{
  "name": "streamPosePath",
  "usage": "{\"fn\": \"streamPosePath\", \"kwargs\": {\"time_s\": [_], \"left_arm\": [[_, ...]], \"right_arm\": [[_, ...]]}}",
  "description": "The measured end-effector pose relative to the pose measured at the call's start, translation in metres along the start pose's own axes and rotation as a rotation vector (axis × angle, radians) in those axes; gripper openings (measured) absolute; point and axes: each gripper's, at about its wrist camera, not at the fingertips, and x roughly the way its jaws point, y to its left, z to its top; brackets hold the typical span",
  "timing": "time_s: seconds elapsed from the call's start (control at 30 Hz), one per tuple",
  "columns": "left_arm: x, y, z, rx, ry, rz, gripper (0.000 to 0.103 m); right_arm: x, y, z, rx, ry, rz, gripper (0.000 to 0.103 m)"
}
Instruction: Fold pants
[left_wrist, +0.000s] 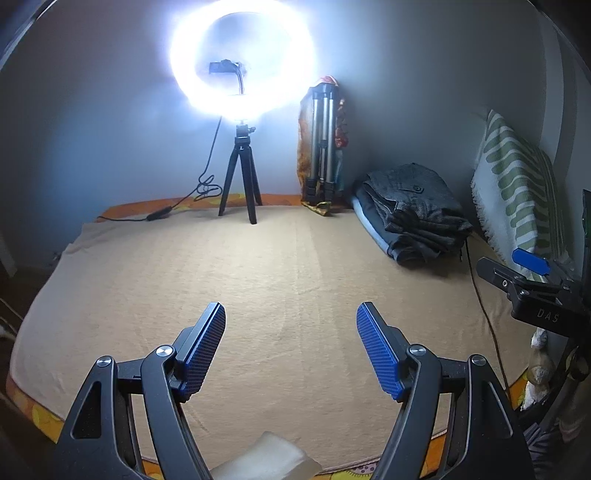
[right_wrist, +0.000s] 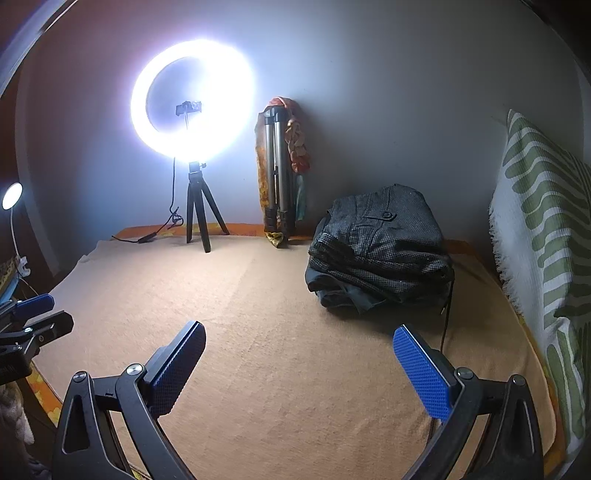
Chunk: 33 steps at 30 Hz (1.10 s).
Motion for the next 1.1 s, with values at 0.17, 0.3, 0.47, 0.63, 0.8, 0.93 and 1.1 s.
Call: {"fn": "streamPosePath", "kwargs": {"time_s": [0.17, 0.3, 0.47, 0.63, 0.8, 0.93, 1.1], "left_arm": [[-0.0014, 0.0000, -0.0002, 0.004, -0.002, 0.002, 0.074], [-0.0034, 0.0004, 0.0009, 0.006, -0.007, 0.003, 0.074], [-0.0034, -0.0001, 0.0015, 0.006, -0.008, 0.004, 0.074], [-0.0037, 0.0006, 0.0015, 0.007, -0.007, 0.004, 0.074], [-0.0045, 0.0017, 0.0019, 0.007, -0.008, 0.004, 0.074], [-0.0043, 0.0013, 0.0014, 0.007, -0.007, 0.005, 0.074], [-0.0044, 0.0015, 0.0013, 0.007, -0.007, 0.003, 0.074]], "right_arm": [[0.0008, 0.0013, -0.0009, -0.003, 0.003, -0.002, 0.103], [0.0011, 0.0011, -0.0010, -0.003, 0.002, -0.003, 0.103], [0.0013, 0.0006, -0.0021, -0.001, 0.001, -0.003, 0.103], [0.0016, 0.0006, -0.0031, -0.002, 0.003, -0.002, 0.103], [0.0014, 0.0010, -0.0049, -0.001, 0.006, -0.001, 0.103], [0.0032, 0.0017, -0.0062, 0.001, 0.014, -0.001, 0.103], [0.0032, 0.0030, -0.0071, -0.001, 0.016, 0.000, 0.103]]}}
